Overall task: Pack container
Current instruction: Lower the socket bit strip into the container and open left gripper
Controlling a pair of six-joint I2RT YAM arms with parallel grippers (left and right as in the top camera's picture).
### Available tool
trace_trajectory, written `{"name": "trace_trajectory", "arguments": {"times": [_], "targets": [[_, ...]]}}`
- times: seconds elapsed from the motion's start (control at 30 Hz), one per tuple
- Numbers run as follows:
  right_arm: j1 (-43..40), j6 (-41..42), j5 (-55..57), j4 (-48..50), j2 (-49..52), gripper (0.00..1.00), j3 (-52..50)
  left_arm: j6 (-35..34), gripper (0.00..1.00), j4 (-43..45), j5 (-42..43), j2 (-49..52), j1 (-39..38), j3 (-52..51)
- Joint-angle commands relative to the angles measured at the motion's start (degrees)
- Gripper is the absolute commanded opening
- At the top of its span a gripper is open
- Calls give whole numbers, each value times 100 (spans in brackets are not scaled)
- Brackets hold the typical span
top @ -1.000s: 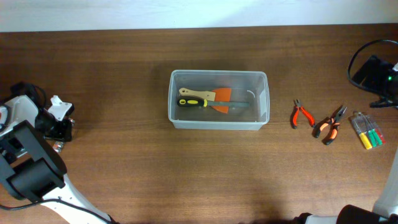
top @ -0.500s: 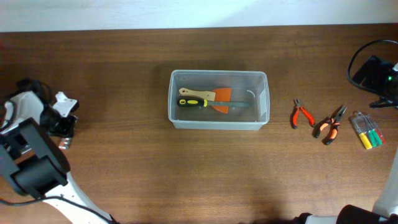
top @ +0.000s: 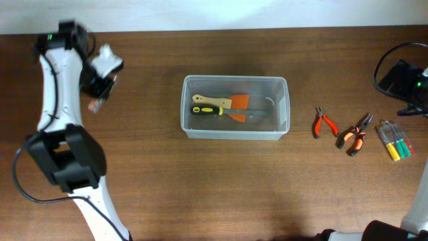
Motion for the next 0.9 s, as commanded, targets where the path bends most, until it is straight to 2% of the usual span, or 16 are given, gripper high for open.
{"name": "trace_trajectory", "arguments": {"times": [0.0,0.07,0.17,0.47,0.63,0.87], "targets": [[-26,50,9,7,20,99,-9,-50,2,-225,109,-68,-549,1161],[-26,50,9,7,20,99,-9,-11,2,-225,127,-68,-949,1694],[-26,50,11,7,20,99,-9,577,2,-173,380,-68,-1639,2114],[-26,50,11,7,20,99,-9,1462,2,219,409,289,-3536,2026],[-26,50,11,7,20,99,-9,1596,2,42,409,826,-4068,2020],[-26,50,9,7,20,99,-9,1628,3,-42,640,1528,-4354,1932]]}}
